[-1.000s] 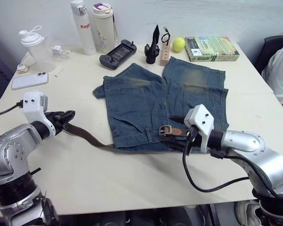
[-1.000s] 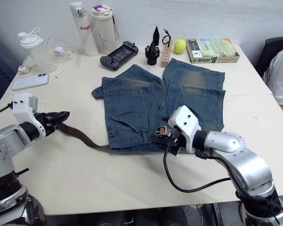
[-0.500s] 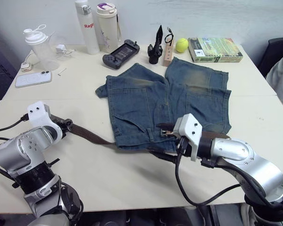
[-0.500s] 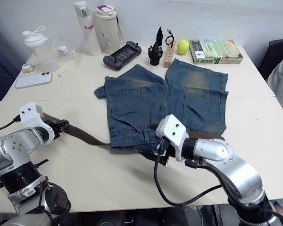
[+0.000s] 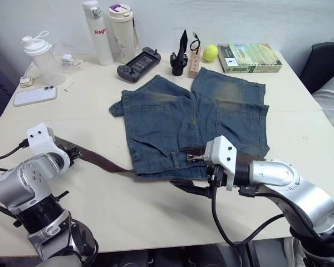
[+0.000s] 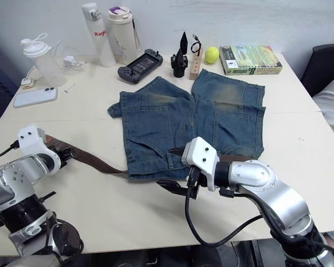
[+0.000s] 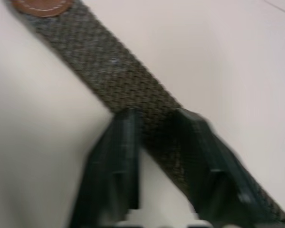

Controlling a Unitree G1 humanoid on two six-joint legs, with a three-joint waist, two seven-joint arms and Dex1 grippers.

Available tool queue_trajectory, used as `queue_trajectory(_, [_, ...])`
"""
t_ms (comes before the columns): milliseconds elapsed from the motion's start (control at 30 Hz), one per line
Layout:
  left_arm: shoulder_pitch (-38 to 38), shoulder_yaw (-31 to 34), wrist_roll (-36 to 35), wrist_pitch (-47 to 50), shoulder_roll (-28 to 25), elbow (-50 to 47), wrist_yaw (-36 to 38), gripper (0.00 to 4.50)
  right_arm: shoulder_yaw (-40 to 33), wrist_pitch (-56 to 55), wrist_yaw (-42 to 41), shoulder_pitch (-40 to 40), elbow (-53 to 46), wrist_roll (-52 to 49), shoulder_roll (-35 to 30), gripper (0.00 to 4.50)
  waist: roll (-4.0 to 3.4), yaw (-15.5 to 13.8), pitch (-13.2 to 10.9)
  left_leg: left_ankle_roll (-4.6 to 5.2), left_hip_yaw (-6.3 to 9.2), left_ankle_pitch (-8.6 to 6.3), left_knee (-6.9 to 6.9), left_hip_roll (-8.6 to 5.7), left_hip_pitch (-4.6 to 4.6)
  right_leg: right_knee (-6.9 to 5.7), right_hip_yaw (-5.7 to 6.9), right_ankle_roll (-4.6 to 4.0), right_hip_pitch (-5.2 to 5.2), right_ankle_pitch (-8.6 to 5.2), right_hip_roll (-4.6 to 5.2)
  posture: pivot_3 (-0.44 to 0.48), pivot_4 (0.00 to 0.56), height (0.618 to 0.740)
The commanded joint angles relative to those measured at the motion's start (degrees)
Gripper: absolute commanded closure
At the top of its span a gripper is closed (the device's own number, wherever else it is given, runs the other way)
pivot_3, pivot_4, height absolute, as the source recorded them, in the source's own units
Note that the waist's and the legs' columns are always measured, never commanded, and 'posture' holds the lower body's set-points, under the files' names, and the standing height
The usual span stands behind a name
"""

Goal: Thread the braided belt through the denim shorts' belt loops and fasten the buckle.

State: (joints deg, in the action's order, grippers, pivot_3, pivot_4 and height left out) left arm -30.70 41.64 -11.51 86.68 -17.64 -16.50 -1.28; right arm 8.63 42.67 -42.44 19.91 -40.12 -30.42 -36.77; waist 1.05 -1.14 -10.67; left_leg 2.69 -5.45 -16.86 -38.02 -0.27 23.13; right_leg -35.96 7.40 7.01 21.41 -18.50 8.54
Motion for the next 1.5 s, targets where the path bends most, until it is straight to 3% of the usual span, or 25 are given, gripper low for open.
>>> queue_trajectory(33, [2.1, 0.7, 1.6, 2.9, 1.0, 1.1, -0.7, 4.44, -0.9, -1.2, 1.0, 1.3, -0.1, -0.3, 1.1, 0.00, 0.00, -0.1, 0.0, 0.00, -0.01, 0.00, -0.01, 0.00, 0.00, 0.00, 0.00, 0.00, -0.01, 0.00, 0.01, 0.000, 0.150, 0.724])
queue_trajectory(167, [2.3, 0.3, -0.3, 0.4, 1.1, 0.0, 1.6, 4.44, -0.6, -1.4, 1.0, 1.6, 0.5, 0.4, 1.1, 0.00, 0.00, -0.1, 0.0, -0.02, -0.01, -0.02, -0.02, -0.01, 0.00, 0.00, -0.02, 0.00, -0.02, 0.00, 0.02, 0.000, 0.150, 0.724])
queue_trajectory(467, [6.2, 3.3, -12.5, -23.4, 2.9, -5.7, 15.9, 4.44, -0.4, -2.6, 1.4, 2.0, 2.1, 1.8, 1.7, 0.00, 0.04, -0.2, 0.0, -0.02, 0.04, -0.02, -0.05, -0.01, 0.11, 0.05, -0.03, -0.02, 0.00, 0.01, 0.06, 0.000, 0.150, 0.724])
queue_trajectory(567, [10.2, 3.5, -17.7, -30.2, 1.3, -7.4, 22.7, 4.44, -0.2, -2.8, 1.6, 2.2, 2.4, 2.1, 1.9, 0.00, 0.04, 0.2, 0.0, -0.04, 0.02, -0.03, -0.02, 0.03, 0.09, 0.10, -0.04, -0.02, 0.02, 0.01, 0.07, 0.000, 0.150, 0.724])
queue_trajectory(700, [12.9, 1.7, -20.8, -32.9, -3.1, -5.9, 26.6, 4.44, -0.4, -2.8, 1.8, 2.6, 2.9, 2.4, 2.1, 0.00, 0.04, 0.5, 0.0, -0.04, 0.03, -0.03, -0.01, 0.07, 0.09, 0.08, 0.01, -0.06, 0.02, -0.01, 0.03, 0.000, 0.150, 0.724])
queue_trajectory(933, [15.8, -1.1, -20.4, -33.6, -8.9, -2.0, 25.3, 4.44, -0.6, -1.9, 2.4, 2.8, 3.6, 2.2, 2.5, 0.00, 0.04, 0.4, 0.0, 0.00, 0.03, -0.03, -0.02, 0.04, 0.09, 0.07, 0.01, -0.06, 0.00, -0.02, 0.03, 0.000, 0.150, 0.724])
queue_trajectory(1067, [18.8, -4.9, -20.7, -36.0, -13.6, -1.7, 30.8, 3.31, -0.5, -1.1, 2.9, 2.5, 3.3, 2.0, 2.8, 0.00, 0.05, 0.4, 0.0, 0.03, 0.06, -0.05, -0.02, 0.04, 0.11, 0.09, -0.03, -0.06, 0.00, -0.02, 0.06, 0.000, 0.150, 0.724])
queue_trajectory(1100, [20.4, -7.6, -19.4, -38.3, -17.2, -1.3, 35.3, 2.70, -0.4, -0.9, 2.9, 2.5, 3.2, 1.8, 2.8, 0.00, 0.05, 0.5, 0.0, 0.02, 0.05, -0.05, -0.02, 0.06, 0.11, 0.09, -0.04, -0.06, 0.01, -0.02, 0.07, 0.000, 0.150, 0.724])
queue_trajectory(1233, [19.5, -16.9, -15.4, -51.4, -33.1, 11.1, 56.8, 1.27, 0.1, -0.3, 2.2, 2.6, 3.0, 1.1, 2.9, 0.00, -0.01, 1.0, -0.1, -0.10, 0.01, -0.10, 0.04, 0.10, 0.10, 0.08, 0.03, -0.23, 0.14, -0.09, 0.02, 0.000, 0.150, 0.724])
queue_trajectory(1300, [15.3, -23.8, -10.6, -62.0, -39.4, 22.2, 67.1, 1.27, 0.4, -0.4, 2.0, 2.8, 3.3, 1.4, 3.0, 0.00, -0.06, 1.0, -0.1, -0.25, -0.03, -0.18, 0.08, 0.10, 0.08, 0.14, 0.07, -0.29, 0.17, -0.12, 0.04, 0.000, 0.150, 0.724])
queue_trajectory(1367, [8.2, -31.6, -4.4, -73.5, -42.3, 32.6, 74.2, 1.27, 0.7, -0.7, 1.9, 2.7, 3.7, 1.8, 2.9, 0.00, -0.08, 1.2, -0.1, -0.41, -0.05, -0.27, 0.09, 0.11, 0.09, 0.22, 0.18, -0.32, 0.23, -0.14, 0.03, 0.000, 0.150, 0.724])
queue_trajectory(1500, [-5.2, -42.3, 4.8, -89.8, -41.2, 48.4, 82.2, 1.27, 0.8, -0.9, 2.3, 2.5, 4.0, 2.5, 2.9, 0.00, -0.14, 1.2, -0.2, -0.12, -0.17, -0.18, 0.17, 0.09, 0.13, 0.04, 0.32, -0.31, 0.23, -0.13, -0.01, 0.000, 0.150, 0.724])
